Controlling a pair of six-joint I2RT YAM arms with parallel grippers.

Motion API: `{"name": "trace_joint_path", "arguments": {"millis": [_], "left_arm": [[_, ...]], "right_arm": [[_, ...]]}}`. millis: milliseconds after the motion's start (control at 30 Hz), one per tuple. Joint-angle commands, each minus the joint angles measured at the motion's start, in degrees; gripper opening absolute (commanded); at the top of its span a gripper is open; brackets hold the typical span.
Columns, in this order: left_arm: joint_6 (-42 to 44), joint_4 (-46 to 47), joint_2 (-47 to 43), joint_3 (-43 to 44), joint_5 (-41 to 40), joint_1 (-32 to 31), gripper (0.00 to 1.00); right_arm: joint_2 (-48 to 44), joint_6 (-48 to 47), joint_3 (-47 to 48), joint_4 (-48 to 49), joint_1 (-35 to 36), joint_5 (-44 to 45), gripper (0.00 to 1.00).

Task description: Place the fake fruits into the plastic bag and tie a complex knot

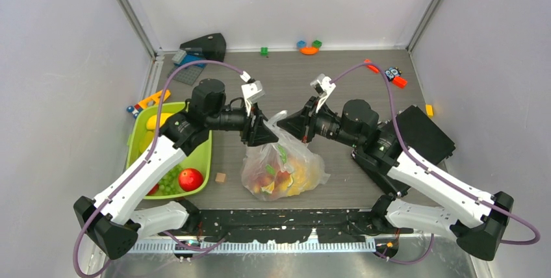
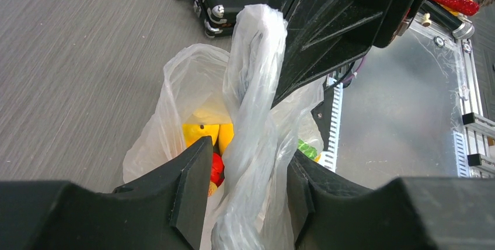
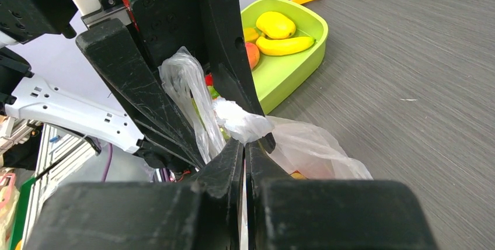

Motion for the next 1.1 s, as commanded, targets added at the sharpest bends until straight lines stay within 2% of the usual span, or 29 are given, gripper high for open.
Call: {"name": "trace_joint_path", "arguments": {"millis": [0,133,200,400,467,500,533,567,600,633,700,767,900,1067], "left_arm": [[-0.42,2.9,-0.83,-0.19,-0.12,-0.4,0.46],[-0.94,3.48,-0.53,-0.51,-0.28,-0.8,0.44],[-1.17,3.84,-0.39,-0.65,-0.24,-0.89,0.4],[-1.0,4.13,-0.96,-1.09,-0.73,-0.95,0.02],[-0.92,4.05,-1.25,-1.18,-1.11,-0.97,0.0],[-0.91,3.97,-1.27,-1.18,-1.16,-0.99,0.0],[-0.96,3.85,-1.33,-1.18,-1.33,-0.97,0.0],[-0.87,3.49,-1.41,-1.04,-1.79,-0.95,0.0],[-0.57,2.92,-1.38,-0.72,-2.38,-0.96,0.0],[-0.25,2.24,-1.33,-0.5,-2.99,-0.96,0.0],[0.41,0.89,-1.17,0.09,-4.41,-1.0,0.0],[0.76,-0.23,-1.02,0.66,-5.29,-1.01,0.0],[0.85,-1.04,-0.79,1.07,-5.57,-1.01,0.0],[0.76,-1.14,-0.91,1.11,-5.37,-0.97,0.0]], "right_arm": [[0.26,1.23,2.76,3.2,0.76,1.03,0.05],[0.7,1.91,2.66,4.24,1.22,0.59,0.05],[0.89,1.98,2.75,4.41,1.33,0.46,0.05],[0.15,0.64,2.63,3.28,1.36,1.45,0.05],[-0.99,-0.87,2.23,2.3,1.41,2.36,0.12],[-1.57,-1.55,1.97,1.93,1.38,2.75,0.25],[-2.88,-3.44,1.29,1.84,1.37,2.82,0.32],[-3.61,-4.45,0.84,0.94,1.4,3.09,0.5],[-5.28,-6.8,-0.14,-0.06,1.4,3.21,0.59],[-6.13,-9.8,-0.62,-0.44,1.42,2.81,0.74],[-8.71,-14.78,-2.04,-1.87,1.65,2.28,0.87],[-10.79,-20.12,-3.0,-4.58,3.0,4.02,0.92],[-11.4,-28.66,-2.9,-10.82,8.94,13.48,0.95],[-7.02,-32.77,-0.98,-13.53,17.18,27.1,0.96]]}}
